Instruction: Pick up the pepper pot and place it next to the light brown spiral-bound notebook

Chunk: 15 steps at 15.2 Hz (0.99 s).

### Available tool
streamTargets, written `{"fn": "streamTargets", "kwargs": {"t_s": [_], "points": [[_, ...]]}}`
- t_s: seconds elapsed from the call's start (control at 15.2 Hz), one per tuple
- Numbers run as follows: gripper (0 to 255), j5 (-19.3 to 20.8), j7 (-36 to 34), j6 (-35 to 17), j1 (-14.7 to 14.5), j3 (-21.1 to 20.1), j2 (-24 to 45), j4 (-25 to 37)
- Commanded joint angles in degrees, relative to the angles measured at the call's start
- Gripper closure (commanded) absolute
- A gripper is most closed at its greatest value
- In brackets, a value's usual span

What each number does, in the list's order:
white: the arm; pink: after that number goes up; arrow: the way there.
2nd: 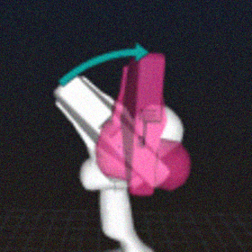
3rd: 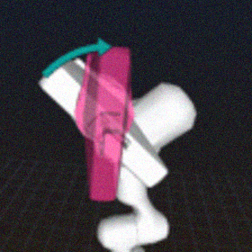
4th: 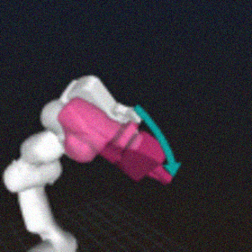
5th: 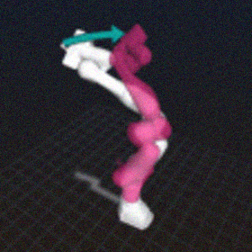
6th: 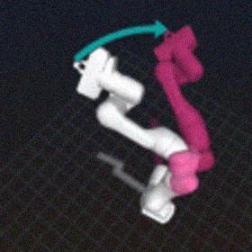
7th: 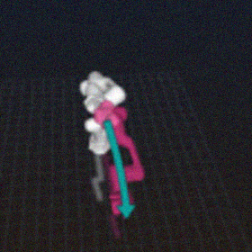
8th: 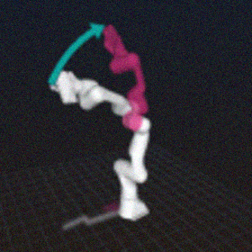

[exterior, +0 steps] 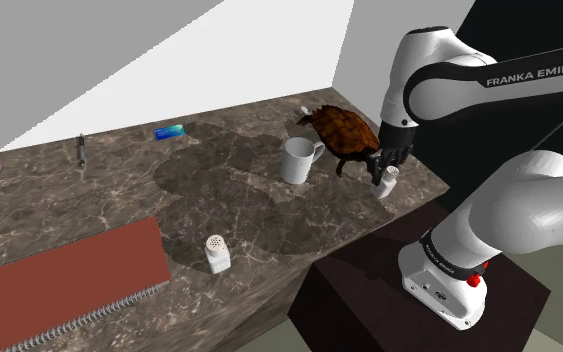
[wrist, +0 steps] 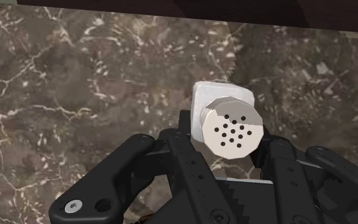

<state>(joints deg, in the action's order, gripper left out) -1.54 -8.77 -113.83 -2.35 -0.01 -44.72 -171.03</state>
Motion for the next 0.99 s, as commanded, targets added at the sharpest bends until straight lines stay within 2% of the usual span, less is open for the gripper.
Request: {"fn": "streamTargets", "kwargs": {"t_s": [0.0, 0.46, 0.92], "points": [[255, 0.0, 0.0, 0.0, 0.0, 0.0, 0.0, 0.0], [255, 0.0, 0.0, 0.0, 0.0, 0.0, 0.0, 0.0], [255, 0.1, -0.2, 7.5, 0.1, 0.0, -3.7, 3.8]]}}
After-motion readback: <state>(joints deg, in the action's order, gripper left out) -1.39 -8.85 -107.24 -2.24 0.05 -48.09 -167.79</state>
